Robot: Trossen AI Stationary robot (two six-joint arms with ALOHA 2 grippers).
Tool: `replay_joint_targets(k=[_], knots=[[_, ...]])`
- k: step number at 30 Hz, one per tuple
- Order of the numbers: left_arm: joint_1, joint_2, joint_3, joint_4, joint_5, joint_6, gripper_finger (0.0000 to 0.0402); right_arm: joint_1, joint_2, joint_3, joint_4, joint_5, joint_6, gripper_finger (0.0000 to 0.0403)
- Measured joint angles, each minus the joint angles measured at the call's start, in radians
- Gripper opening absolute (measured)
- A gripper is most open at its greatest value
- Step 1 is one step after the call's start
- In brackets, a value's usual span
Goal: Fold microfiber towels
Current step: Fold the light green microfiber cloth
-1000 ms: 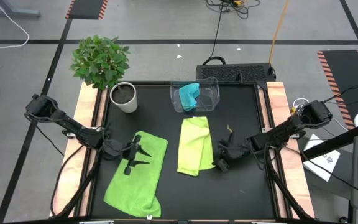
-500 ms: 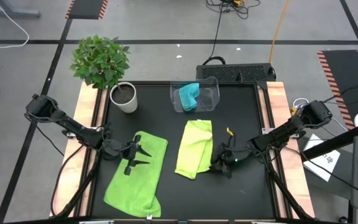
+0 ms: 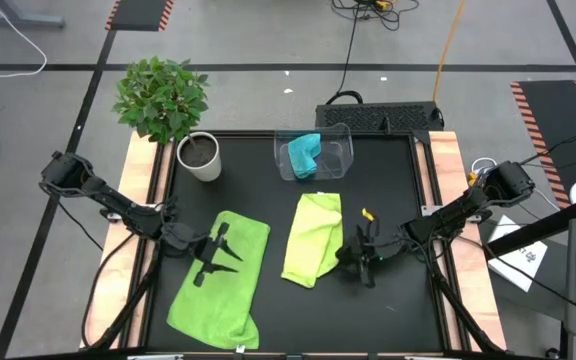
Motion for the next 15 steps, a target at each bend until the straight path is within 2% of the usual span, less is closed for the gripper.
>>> replay_joint_targets(k=[9,12,15], knots=[[0.004,0.0,0.0,0.0,-0.24,-0.069,0.0145,0.007,0.0,0.0,0.027,-0.006,-0.12,0.019],[0.004,0.0,0.0,0.002,-0.274,-0.113,0.0145,0.018,0.0,0.0,0.03,-0.006,-0.113,0.019],[0.016,0.012,0.0,0.011,-0.29,-0.221,0.0145,0.029,0.0,0.0,0.03,-0.006,-0.11,0.019]])
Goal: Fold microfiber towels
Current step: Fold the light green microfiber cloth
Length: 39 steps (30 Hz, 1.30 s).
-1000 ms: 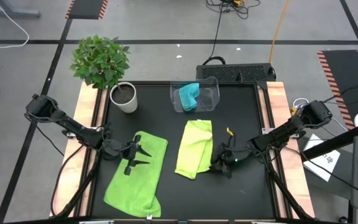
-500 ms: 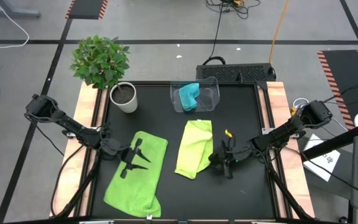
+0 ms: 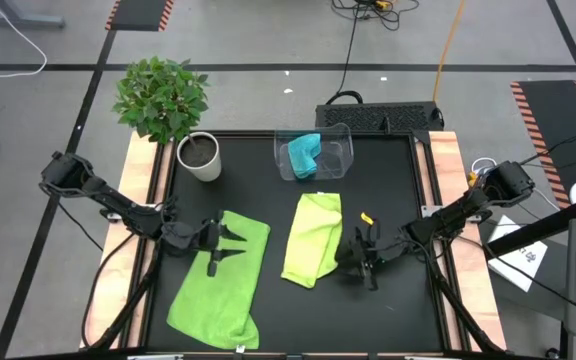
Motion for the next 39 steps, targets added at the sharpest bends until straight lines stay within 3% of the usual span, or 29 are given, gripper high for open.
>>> replay_joint_targets(k=[4,9,20,28,39], knots=[[0.018,0.077,0.0,0.0,-0.003,-0.143,0.0145,0.004,0.0,0.0,0.0,0.002,0.0,0.019],[0.021,0.273,0.041,0.01,-0.002,-0.208,0.0145,0.004,0.0,0.0,-0.001,0.029,-0.004,0.019],[0.011,0.656,0.333,0.007,0.105,-0.108,0.0145,0.003,0.0,0.0,0.008,0.034,-0.01,0.019],[0.025,0.709,0.425,-0.003,0.105,-0.064,0.0145,0.003,0.0,0.0,0.018,0.034,-0.01,0.019],[0.027,0.709,0.446,0.005,0.161,-0.084,0.0145,0.023,0.0,0.0,0.04,0.056,-0.043,0.019]])
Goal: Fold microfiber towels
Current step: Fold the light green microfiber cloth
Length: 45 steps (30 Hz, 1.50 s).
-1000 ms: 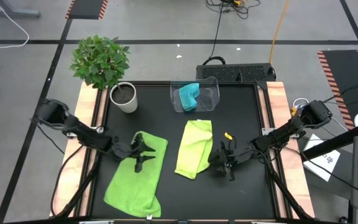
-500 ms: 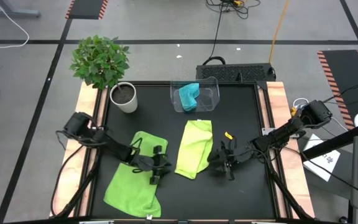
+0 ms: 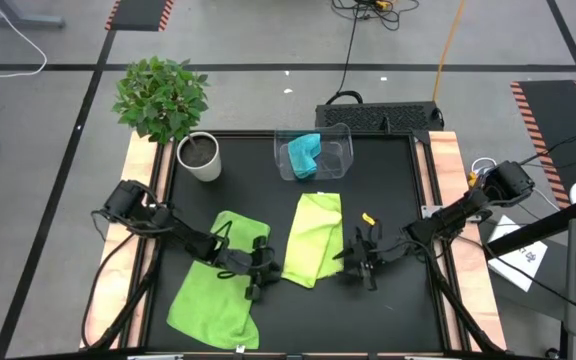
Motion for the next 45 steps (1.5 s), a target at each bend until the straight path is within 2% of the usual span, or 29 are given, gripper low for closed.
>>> replay_joint_targets(k=[6,11,23,29,35,45], knots=[[0.0,0.0,0.0,0.001,0.021,0.0,0.0145,0.054,0.0,0.0,0.113,0.0,-0.139,0.019],[0.0,0.0,0.0,0.001,0.009,0.018,0.0145,0.087,0.019,0.016,0.123,-0.002,-0.208,0.019],[0.032,0.0,0.0,0.029,-0.015,0.032,0.0145,0.063,0.332,0.259,0.057,-0.005,-0.254,0.019],[0.041,0.0,0.0,0.03,-0.015,0.036,0.0145,0.042,0.403,0.314,0.027,0.007,-0.192,0.019],[0.042,0.0,0.0,0.037,-0.015,0.057,0.0145,0.037,0.413,0.323,0.014,0.101,-0.126,0.019],[0.042,0.0,0.0,0.037,-0.015,0.079,0.0145,0.06,0.413,0.325,0.013,0.097,0.072,0.019]])
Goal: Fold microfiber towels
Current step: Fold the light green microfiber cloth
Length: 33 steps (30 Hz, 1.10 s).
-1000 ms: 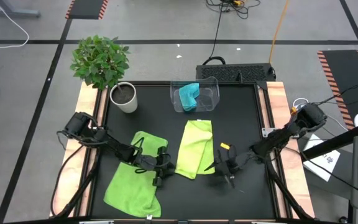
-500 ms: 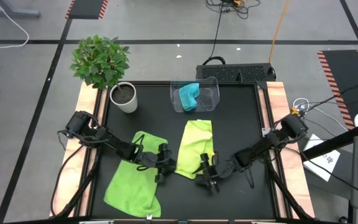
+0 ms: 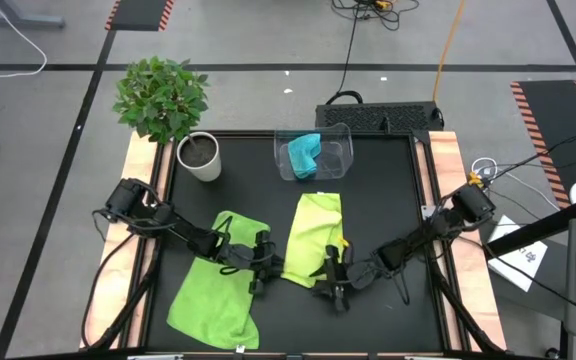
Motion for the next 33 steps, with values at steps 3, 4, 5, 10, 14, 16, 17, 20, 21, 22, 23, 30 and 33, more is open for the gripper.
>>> replay_joint_targets(k=[3,4,5,10,14,16,17,20,21,22,23,30,33], knots=[[0.0,0.0,0.0,0.0,0.0,0.008,0.0145,0.016,0.0,0.0,-0.017,0.0,0.028,0.019],[0.0,0.0,0.0,0.0,0.0,0.016,0.0145,0.02,0.0,0.0,-0.019,0.001,0.03,0.019],[0.0,0.0,0.0,0.0,0.0,0.021,0.0145,0.024,0.0,0.0,-0.019,0.002,0.03,0.019],[0.0,0.0,0.0,0.0,0.0,0.026,0.0145,0.025,0.002,0.0,-0.021,0.034,0.052,0.019],[0.0,0.0,0.0,0.001,0.0,0.026,0.0145,0.022,0.049,0.03,-0.029,0.053,0.06,0.019],[0.0,0.0,0.0,0.002,0.0,0.026,0.0145,0.018,0.087,0.061,-0.042,0.055,0.055,0.019],[0.0,0.0,0.0,0.002,0.0,0.026,0.0145,0.016,0.106,0.075,-0.05,0.055,0.054,0.019],[0.0,0.0,0.0,0.008,0.0,0.026,0.0145,0.0,0.146,0.113,-0.081,0.056,0.052,0.0185],[0.0,0.0,0.0,0.008,0.0,0.026,0.0145,-0.003,0.148,0.12,-0.089,0.056,0.05,0.018],[0.0,0.0,0.0,0.008,0.0,0.026,0.0145,-0.005,0.148,0.123,-0.093,0.056,0.046,0.0172],[0.0,0.0,0.0,0.008,0.0,0.026,0.0145,-0.005,0.148,0.125,-0.098,0.057,0.039,0.0161],[0.0,0.0,0.0,0.008,0.0,0.025,0.0145,-0.004,0.101,0.125,-0.117,0.056,-0.025,0.0066],[-0.001,0.0,0.0,0.007,0.0,0.025,0.0145,-0.004,0.072,0.125,-0.139,0.055,-0.082,0.0015]])
